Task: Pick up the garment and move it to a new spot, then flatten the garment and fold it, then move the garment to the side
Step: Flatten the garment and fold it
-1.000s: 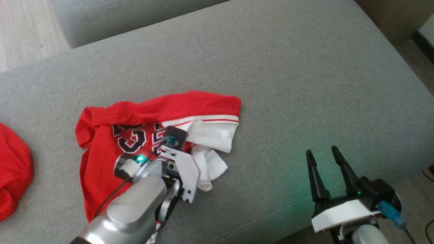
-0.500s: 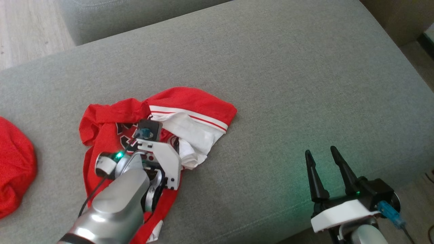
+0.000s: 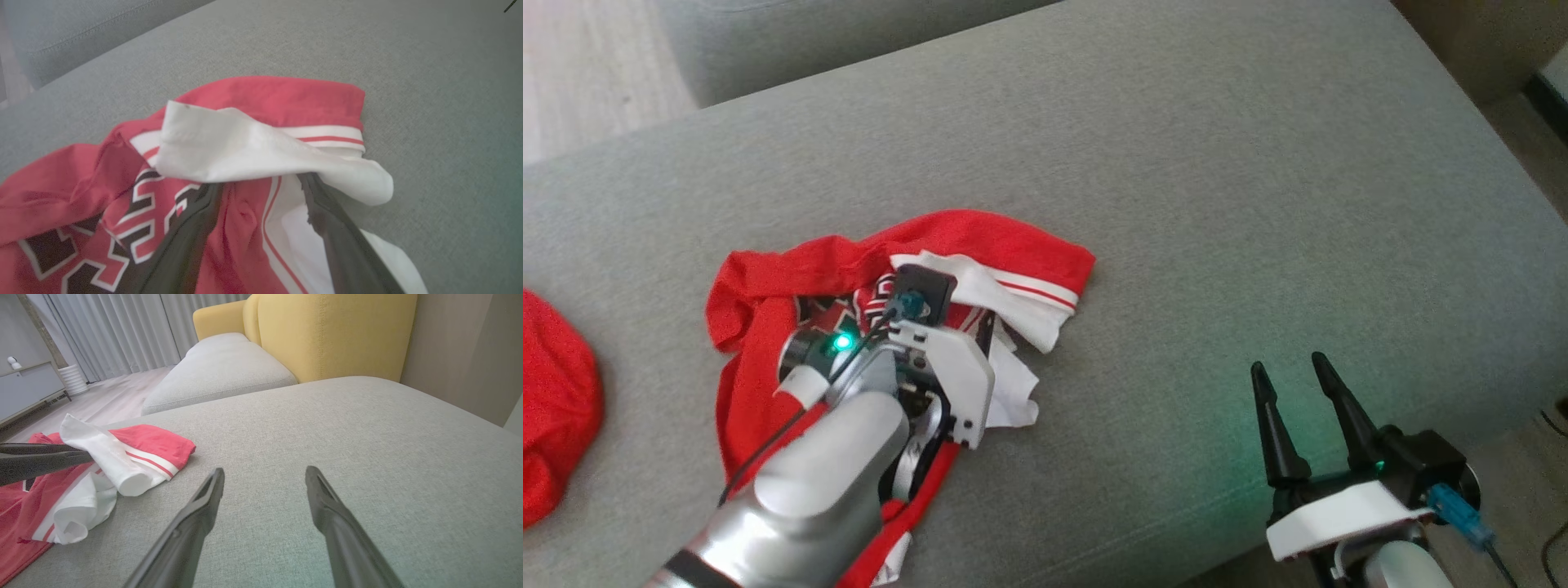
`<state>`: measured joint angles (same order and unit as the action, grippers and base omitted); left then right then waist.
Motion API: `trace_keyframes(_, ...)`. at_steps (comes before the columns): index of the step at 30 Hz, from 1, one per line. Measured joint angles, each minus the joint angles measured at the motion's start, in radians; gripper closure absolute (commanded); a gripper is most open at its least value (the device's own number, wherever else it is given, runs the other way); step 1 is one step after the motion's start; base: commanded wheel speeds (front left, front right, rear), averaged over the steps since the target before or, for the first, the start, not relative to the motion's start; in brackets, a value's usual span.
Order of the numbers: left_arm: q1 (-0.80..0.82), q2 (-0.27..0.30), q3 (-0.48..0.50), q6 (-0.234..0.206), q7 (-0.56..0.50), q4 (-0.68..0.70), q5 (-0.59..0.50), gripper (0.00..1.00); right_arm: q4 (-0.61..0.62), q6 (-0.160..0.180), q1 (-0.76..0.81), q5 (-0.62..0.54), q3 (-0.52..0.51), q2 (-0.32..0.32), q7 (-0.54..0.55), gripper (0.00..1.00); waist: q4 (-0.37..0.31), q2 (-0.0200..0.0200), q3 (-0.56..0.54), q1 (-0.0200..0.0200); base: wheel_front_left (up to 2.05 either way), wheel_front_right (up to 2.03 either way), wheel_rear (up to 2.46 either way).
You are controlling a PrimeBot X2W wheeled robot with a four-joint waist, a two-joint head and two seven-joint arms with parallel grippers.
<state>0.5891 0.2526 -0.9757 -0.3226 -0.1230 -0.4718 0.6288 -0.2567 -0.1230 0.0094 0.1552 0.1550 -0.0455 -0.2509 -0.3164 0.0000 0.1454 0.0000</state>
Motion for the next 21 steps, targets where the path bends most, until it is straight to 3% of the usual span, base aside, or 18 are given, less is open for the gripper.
trace_keyframes(14,0.063,0.011,0.013,-0.028,0.01,0.014,-0.02,0.0,-0.001,0.0,-0.001,0.011,-0.002,0.0,0.0,0.0,-0.053,0.0,0.017,0.0,0.0,0.0,0.0)
trace_keyframes(21,0.134,0.003,0.008,0.025,-0.005,-0.137,-0.018,0.0,-0.001,0.0,-0.019,0.014,0.013,0.0,0.0,0.0,-0.07,0.0,0.037,0.0,0.0,0.0,0.0)
